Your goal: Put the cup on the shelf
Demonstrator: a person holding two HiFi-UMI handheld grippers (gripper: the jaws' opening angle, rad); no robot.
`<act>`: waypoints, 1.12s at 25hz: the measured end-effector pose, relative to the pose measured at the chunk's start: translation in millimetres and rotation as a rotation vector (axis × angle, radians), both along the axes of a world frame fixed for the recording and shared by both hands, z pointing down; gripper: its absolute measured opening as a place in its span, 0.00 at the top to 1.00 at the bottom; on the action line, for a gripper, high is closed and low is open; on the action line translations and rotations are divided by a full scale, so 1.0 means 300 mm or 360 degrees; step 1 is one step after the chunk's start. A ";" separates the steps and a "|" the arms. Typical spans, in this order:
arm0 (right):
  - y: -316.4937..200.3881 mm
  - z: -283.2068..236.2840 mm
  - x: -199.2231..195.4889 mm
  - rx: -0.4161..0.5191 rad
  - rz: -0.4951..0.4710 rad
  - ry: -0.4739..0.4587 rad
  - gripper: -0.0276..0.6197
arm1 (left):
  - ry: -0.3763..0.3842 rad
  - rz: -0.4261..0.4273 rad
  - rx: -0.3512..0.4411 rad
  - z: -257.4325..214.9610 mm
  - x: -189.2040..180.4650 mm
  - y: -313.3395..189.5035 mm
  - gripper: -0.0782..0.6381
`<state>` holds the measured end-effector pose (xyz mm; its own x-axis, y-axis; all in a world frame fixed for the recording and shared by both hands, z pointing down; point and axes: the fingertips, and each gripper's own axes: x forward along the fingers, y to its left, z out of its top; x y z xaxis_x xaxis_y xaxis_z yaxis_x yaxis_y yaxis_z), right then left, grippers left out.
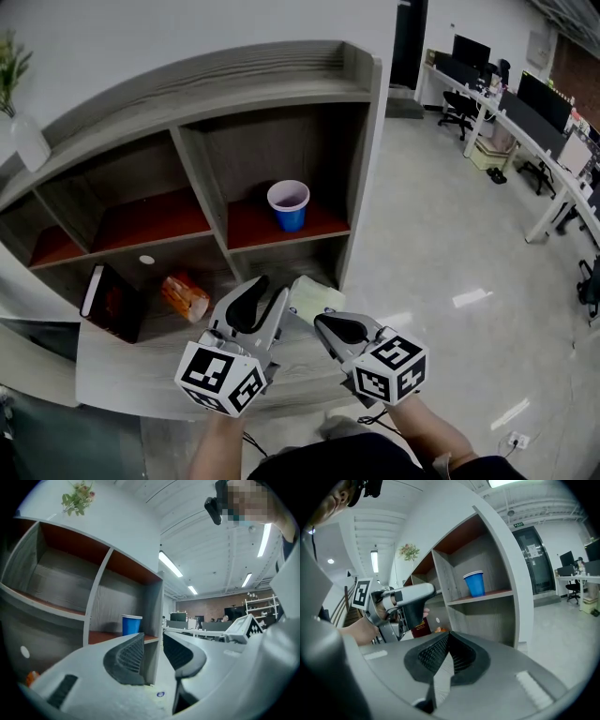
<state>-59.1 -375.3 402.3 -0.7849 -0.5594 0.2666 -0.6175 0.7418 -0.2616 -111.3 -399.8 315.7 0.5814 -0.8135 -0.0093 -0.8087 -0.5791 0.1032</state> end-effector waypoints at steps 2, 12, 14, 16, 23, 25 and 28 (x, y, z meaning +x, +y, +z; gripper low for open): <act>0.016 0.002 -0.010 0.0000 0.0002 0.0004 0.96 | 0.0002 0.0002 -0.0026 0.030 -0.008 0.030 0.76; 0.079 0.011 -0.037 0.0002 0.0029 -0.0021 0.96 | -0.0103 -0.0038 -0.0111 0.152 -0.045 0.189 0.89; 0.085 0.008 -0.041 0.0005 0.0038 -0.0029 0.96 | -0.0130 -0.0060 -0.0124 0.172 -0.059 0.216 0.90; 0.091 0.008 -0.048 0.0005 0.0046 -0.0034 0.96 | -0.0113 -0.0067 -0.0167 0.202 -0.076 0.233 0.90; 0.122 0.033 -0.082 -0.0006 0.0036 -0.0015 0.96 | -0.0051 -0.0078 -0.0287 0.287 -0.120 0.278 0.90; 0.130 0.039 -0.091 -0.0011 0.0031 -0.0014 0.96 | -0.0064 -0.0074 -0.0304 0.302 -0.125 0.292 0.90; 0.145 0.050 -0.110 -0.0022 0.0001 -0.0004 0.96 | -0.0084 -0.0080 -0.0327 0.318 -0.132 0.310 0.90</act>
